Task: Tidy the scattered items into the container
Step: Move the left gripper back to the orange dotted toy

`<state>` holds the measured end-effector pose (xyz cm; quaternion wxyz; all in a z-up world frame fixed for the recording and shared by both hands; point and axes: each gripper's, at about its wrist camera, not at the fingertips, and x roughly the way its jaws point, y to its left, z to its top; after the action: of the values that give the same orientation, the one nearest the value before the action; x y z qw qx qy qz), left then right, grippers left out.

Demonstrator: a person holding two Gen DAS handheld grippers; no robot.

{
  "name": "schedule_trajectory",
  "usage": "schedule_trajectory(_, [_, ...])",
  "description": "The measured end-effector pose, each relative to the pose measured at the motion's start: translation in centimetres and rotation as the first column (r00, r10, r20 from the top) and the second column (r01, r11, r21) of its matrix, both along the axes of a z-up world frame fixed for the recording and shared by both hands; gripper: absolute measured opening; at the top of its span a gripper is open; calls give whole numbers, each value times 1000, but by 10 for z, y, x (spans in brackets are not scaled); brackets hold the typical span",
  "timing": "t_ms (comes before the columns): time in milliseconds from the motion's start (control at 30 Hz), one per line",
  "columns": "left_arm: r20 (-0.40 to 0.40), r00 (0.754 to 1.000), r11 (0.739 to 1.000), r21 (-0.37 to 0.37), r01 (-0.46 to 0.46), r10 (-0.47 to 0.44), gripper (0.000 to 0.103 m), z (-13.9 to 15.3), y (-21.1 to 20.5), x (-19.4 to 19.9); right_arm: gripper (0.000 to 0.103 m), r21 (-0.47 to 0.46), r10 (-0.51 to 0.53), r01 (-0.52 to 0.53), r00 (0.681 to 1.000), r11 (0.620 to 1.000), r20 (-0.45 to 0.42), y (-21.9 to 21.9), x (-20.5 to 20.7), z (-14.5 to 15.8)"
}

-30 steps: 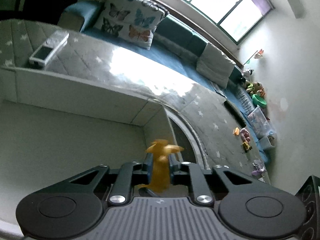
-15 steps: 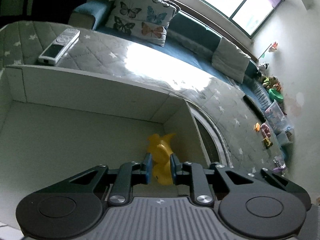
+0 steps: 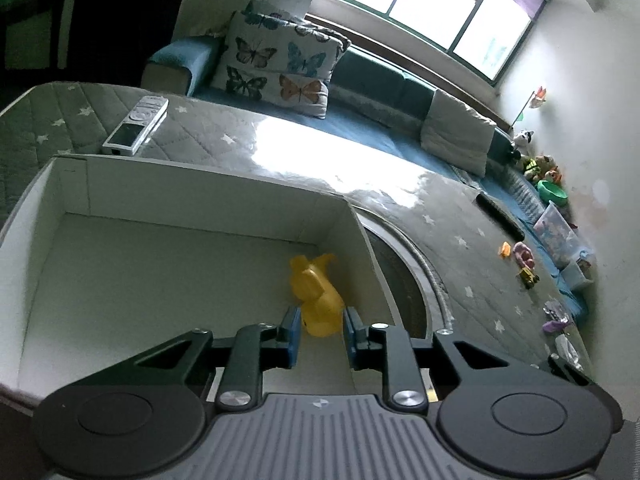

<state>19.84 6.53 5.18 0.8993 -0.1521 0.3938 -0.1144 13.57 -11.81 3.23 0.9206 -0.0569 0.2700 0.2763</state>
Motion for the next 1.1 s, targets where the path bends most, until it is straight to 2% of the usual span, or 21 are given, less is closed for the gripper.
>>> schedule_trajectory(433, [58, 998, 996, 86, 9, -14, 30, 0, -20, -54, 95, -2, -4, 4, 1000, 1000, -30, -15, -51, -16])
schedule_trajectory(733, [47, 997, 996, 55, 65, -67, 31, -2, -37, -70, 88, 17, -1, 2, 998, 1000, -64, -13, -63, -28])
schedule_trajectory(867, [14, 995, 995, 30, 94, -94, 31, -11, -41, -68, 80, 21, -5, 7, 996, 1000, -92, -13, -60, -35])
schedule_trajectory(967, [-10, 995, 995, 10, 102, -102, 31, -18, -43, -66, 77, 12, -21, 23, 995, 1000, -101, -14, -60, -41])
schedule_trajectory(1033, [-24, 994, 994, 1, 108, -108, 31, -22, -44, -65, 70, 2, -40, 41, 994, 999, -105, -14, -59, -44])
schedule_trajectory(1100, [-36, 993, 993, -8, 114, -114, 31, -26, -45, -64, 70, -1, -72, 72, 992, 997, -108, -18, -56, -45])
